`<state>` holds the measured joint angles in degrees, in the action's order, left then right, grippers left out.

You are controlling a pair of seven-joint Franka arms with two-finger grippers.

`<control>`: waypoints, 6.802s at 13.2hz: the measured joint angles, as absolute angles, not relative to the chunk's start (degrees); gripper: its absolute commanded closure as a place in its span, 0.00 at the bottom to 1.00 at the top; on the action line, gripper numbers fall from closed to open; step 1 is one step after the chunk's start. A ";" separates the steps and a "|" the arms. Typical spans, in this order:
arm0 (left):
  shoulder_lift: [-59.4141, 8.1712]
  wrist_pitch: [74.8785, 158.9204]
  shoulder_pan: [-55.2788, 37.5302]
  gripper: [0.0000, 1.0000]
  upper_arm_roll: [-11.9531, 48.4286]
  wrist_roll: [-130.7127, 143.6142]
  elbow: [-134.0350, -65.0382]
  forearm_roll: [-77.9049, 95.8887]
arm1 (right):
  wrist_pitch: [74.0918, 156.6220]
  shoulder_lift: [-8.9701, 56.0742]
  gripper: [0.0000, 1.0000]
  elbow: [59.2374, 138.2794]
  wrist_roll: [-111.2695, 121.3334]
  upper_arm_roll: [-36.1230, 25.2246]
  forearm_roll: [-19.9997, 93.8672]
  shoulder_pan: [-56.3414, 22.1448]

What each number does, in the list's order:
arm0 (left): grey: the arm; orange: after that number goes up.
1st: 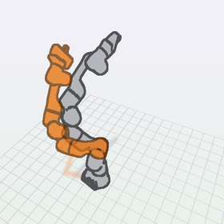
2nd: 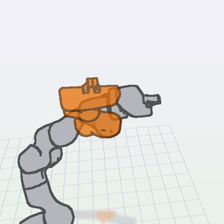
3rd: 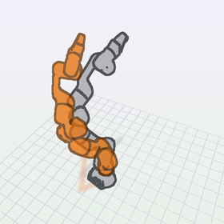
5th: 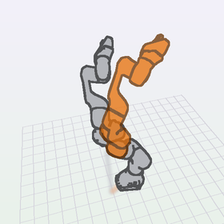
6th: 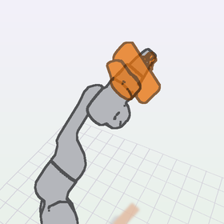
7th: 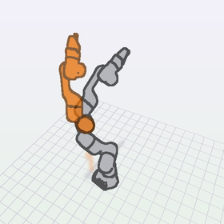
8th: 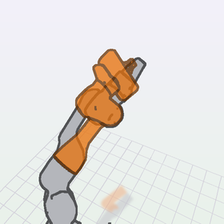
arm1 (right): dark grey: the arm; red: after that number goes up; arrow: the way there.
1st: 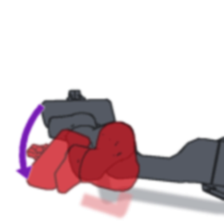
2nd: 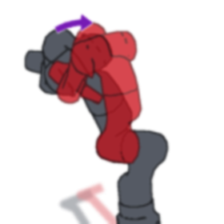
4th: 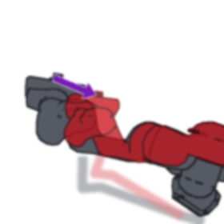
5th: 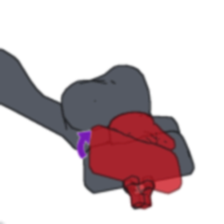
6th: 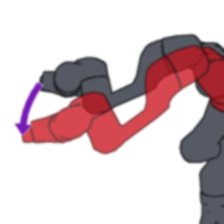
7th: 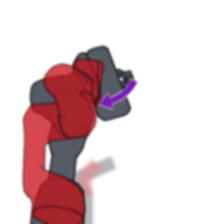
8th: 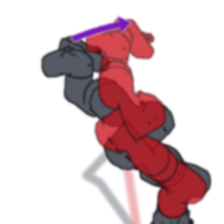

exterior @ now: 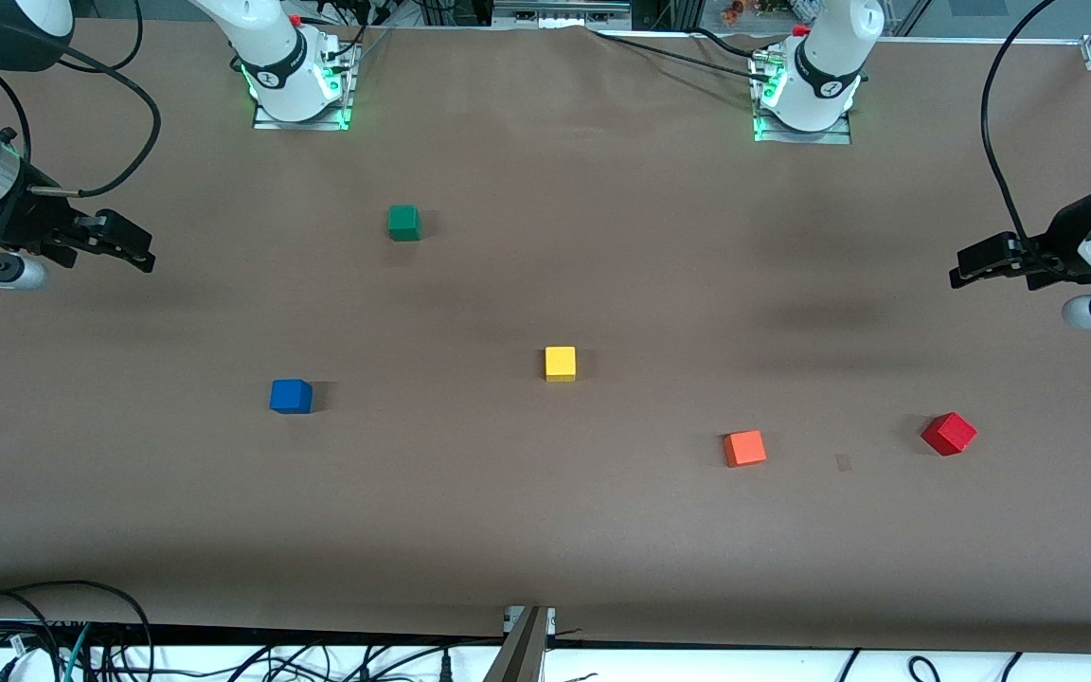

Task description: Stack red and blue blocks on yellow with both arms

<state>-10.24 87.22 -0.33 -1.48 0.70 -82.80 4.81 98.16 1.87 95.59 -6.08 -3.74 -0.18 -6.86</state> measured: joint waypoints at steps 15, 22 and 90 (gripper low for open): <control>-19.87 92.59 3.58 0.00 -2.86 0.63 -81.18 -0.44 | 98.30 1.87 0.00 95.59 -6.03 -3.56 -0.18 -6.89; -31.14 105.60 9.46 0.00 -2.95 3.80 -81.08 -0.45 | 98.31 1.87 0.00 95.59 -6.02 -3.55 -0.18 -6.89; -51.27 116.84 -39.54 0.64 2.21 40.37 -67.52 -0.04 | 132.18 39.16 0.27 96.00 -3.06 -2.54 5.16 -9.83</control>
<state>-51.27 116.84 -39.54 2.21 40.37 -67.52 -0.04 132.18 39.16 96.00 -3.06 -2.54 5.16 -9.83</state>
